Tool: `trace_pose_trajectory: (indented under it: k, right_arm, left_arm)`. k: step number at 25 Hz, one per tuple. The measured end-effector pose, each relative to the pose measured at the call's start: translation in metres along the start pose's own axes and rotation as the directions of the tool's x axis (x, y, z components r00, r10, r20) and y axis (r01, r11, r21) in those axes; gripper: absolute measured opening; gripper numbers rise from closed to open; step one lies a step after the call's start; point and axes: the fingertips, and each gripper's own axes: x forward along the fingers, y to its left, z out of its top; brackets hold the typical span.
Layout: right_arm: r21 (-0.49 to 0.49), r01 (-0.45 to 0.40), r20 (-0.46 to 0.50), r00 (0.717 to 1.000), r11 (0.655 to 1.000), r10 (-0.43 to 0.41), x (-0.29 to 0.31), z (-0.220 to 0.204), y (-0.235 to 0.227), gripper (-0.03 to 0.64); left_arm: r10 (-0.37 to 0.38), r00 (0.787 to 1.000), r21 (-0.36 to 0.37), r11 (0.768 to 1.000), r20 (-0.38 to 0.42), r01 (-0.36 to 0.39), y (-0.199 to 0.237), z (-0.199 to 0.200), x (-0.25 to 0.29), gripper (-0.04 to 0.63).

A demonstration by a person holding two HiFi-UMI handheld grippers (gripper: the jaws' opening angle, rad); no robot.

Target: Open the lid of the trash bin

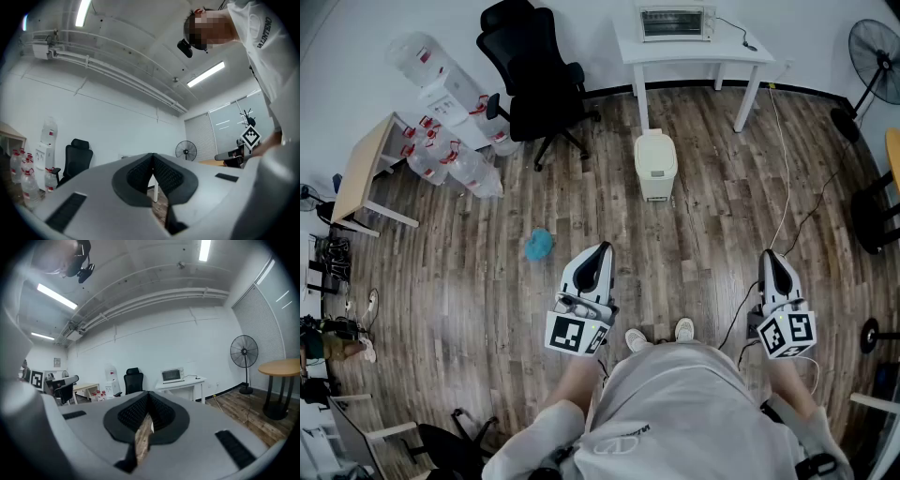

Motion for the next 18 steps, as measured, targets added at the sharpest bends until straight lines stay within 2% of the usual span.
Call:
trace_pose_trajectory:
  k: [11,15,18]
  right_arm:
    - [0.015,-0.025,-0.016,1.0,1.0,0.025,0.007,-0.001,-0.019,0.015]
    - [0.047,-0.082,-0.023,0.996,0.996,0.083,0.007,-0.001,-0.031,0.017]
    - [0.037,-0.127,-0.037,0.991,0.991,0.128,0.008,-0.004,-0.042,0.017]
  left_arm:
    - [0.006,1.0,-0.006,1.0,-0.009,-0.006,-0.013,-0.006,0.025,-0.002]
    - [0.022,1.0,-0.002,1.0,-0.01,-0.022,-0.027,-0.006,0.036,-0.002]
    - [0.038,0.999,0.011,0.999,-0.012,-0.037,-0.04,-0.008,0.045,-0.002]
